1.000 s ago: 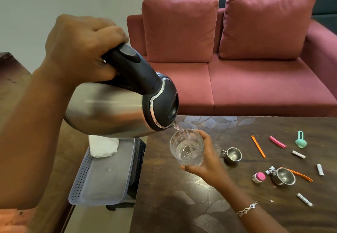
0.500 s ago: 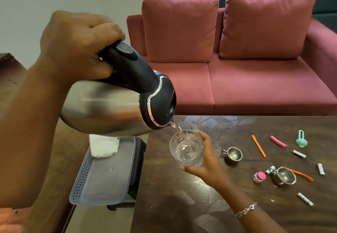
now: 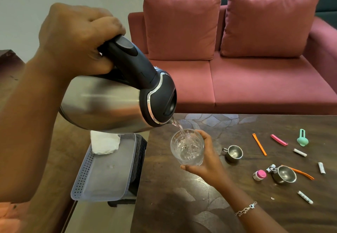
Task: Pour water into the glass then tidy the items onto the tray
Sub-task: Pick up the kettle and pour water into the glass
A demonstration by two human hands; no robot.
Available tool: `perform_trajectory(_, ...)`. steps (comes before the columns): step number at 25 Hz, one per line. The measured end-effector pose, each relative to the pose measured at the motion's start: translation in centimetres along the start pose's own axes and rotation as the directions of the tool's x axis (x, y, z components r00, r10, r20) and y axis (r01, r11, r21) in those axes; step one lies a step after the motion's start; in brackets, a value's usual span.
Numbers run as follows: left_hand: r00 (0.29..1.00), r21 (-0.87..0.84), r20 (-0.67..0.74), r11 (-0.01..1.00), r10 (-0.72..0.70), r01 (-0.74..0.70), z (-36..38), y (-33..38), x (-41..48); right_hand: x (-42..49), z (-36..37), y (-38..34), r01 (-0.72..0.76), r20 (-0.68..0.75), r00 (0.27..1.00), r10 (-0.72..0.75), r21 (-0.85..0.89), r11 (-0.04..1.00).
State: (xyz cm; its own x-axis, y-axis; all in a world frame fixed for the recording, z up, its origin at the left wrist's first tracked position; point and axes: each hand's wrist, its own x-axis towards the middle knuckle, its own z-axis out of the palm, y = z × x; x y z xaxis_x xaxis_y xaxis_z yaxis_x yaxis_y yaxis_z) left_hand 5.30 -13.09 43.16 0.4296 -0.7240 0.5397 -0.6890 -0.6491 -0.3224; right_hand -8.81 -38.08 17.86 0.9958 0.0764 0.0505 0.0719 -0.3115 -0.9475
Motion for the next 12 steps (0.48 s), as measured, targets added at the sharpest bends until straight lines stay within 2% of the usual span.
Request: perform_trajectory(12,1.000,-0.026,-0.001,1.000,-0.001,0.001,-1.5,1.3,0.2,0.2,0.6,0.1,0.006,-0.001,1.000,-0.006,-0.001,1.000)
